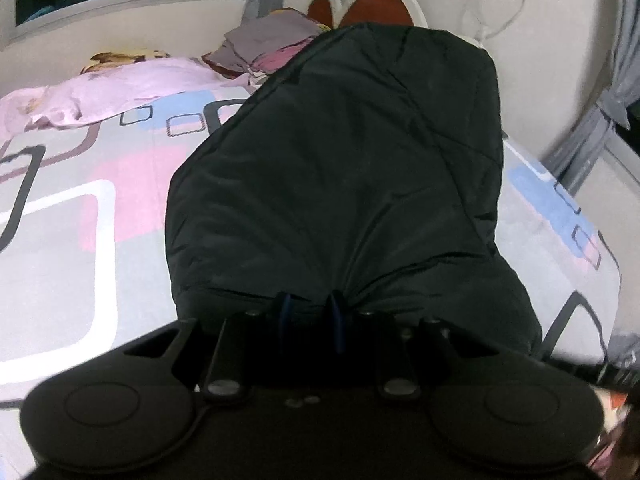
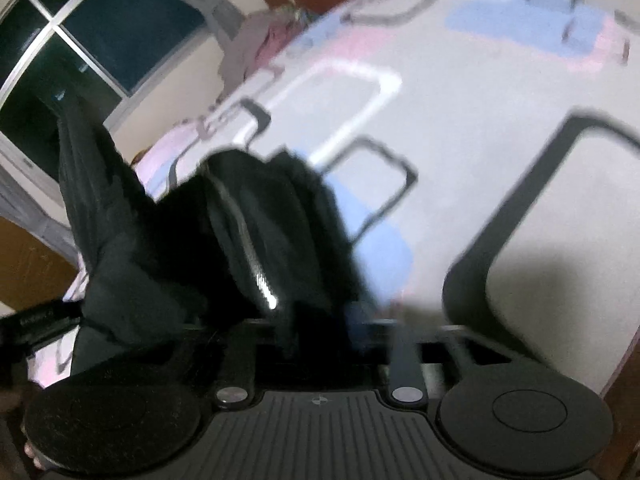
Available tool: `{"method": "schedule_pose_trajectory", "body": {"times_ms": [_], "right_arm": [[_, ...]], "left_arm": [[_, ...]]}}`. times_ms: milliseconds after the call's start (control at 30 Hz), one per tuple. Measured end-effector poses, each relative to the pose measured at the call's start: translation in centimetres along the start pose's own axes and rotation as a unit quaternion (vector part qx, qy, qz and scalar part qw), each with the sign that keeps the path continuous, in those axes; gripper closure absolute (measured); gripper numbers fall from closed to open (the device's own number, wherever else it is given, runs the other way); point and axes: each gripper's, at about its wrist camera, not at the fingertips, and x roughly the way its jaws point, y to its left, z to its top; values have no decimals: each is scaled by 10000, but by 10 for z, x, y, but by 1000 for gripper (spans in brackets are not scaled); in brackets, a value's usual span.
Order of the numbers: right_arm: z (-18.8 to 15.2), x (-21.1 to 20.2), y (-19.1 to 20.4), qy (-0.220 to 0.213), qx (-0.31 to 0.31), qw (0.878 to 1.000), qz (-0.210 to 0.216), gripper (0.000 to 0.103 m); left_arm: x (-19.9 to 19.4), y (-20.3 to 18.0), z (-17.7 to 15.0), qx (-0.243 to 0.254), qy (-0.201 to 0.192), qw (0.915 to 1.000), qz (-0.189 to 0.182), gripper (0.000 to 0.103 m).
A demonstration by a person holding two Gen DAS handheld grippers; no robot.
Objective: Fold large clothes
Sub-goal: 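Grasp the black coat's folded end with both grippers and lift it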
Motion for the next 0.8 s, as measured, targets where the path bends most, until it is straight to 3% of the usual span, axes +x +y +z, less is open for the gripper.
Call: {"method": "schedule_pose_trajectory", "body": {"times_ms": [167,667,800], "right_arm": [[15,2,18,-178,-246,9994,-181,50],[26,26,44,-124,-269,9993,-232,50],[28,24,52,-225,-332,9992,93,50]], "left_arm": [[5,-2,9,371,161,9992,-74,83],[14,2,18,710,333,9962,-371,83],[15,3,20,781,366,9953,-438,83]]}}
